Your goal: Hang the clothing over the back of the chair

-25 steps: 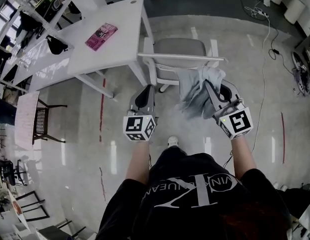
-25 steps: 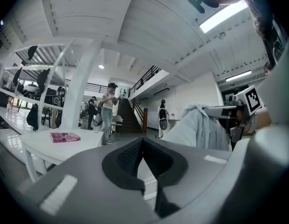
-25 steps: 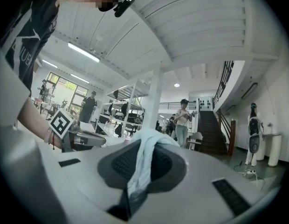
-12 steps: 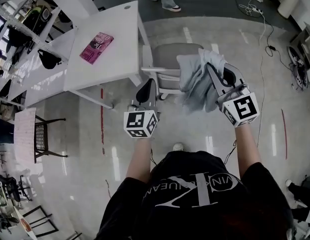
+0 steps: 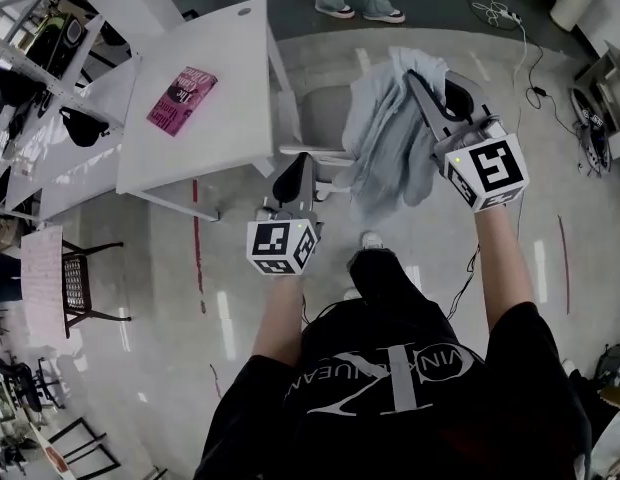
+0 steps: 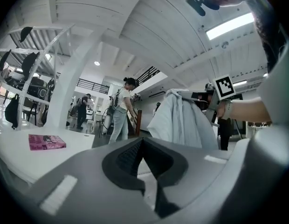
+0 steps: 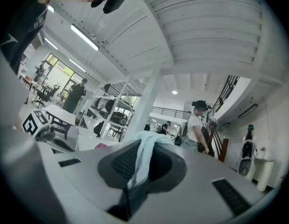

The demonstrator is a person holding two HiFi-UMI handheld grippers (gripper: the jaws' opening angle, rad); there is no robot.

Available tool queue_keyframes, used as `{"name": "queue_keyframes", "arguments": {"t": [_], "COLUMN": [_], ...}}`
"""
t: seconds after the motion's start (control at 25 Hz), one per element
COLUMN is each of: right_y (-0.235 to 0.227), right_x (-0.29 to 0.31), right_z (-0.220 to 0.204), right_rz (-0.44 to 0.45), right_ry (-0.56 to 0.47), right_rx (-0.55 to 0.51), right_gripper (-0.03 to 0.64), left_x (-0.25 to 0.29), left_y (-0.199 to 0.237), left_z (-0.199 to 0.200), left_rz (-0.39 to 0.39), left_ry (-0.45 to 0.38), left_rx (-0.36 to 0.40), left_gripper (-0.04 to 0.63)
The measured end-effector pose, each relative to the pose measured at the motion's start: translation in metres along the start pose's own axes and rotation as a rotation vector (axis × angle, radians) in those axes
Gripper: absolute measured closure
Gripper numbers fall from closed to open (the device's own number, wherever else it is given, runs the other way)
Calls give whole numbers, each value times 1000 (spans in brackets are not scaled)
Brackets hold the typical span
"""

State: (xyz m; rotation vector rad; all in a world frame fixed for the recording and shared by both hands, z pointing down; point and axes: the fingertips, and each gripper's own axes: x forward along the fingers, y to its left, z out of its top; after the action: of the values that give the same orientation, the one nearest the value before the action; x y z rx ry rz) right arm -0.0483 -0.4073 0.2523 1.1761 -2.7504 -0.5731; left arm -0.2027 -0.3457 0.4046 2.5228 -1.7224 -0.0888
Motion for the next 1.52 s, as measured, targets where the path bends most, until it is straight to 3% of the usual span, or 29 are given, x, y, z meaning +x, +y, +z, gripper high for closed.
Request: {"name": "queue_keyframes", "arguments": {"t": [0.28, 0.44, 0.76, 1.12, 1.52], "right_y": [-27, -35, -21, 24, 56], "right_x": [54, 84, 133, 139, 117], "right_z": [-2, -27, -116, -205, -256], "right_rz": [25, 62, 173, 339, 472], "right_ry": [-29, 7, 210, 480, 691], "right_rx": [-40, -48, -3, -15, -36], "right_gripper": [578, 578, 578, 578, 537], "left_x": [34, 60, 78, 77, 77], "left_y": [29, 38, 62, 84, 89], "left_z": [8, 9, -11, -23, -27], "left_rz": [36, 54, 96, 148, 163], "left_ry": [-11, -21, 18, 39, 49], "left_rx": [11, 5, -19, -44, -55], "left_gripper": [583, 583, 583, 583, 583]}}
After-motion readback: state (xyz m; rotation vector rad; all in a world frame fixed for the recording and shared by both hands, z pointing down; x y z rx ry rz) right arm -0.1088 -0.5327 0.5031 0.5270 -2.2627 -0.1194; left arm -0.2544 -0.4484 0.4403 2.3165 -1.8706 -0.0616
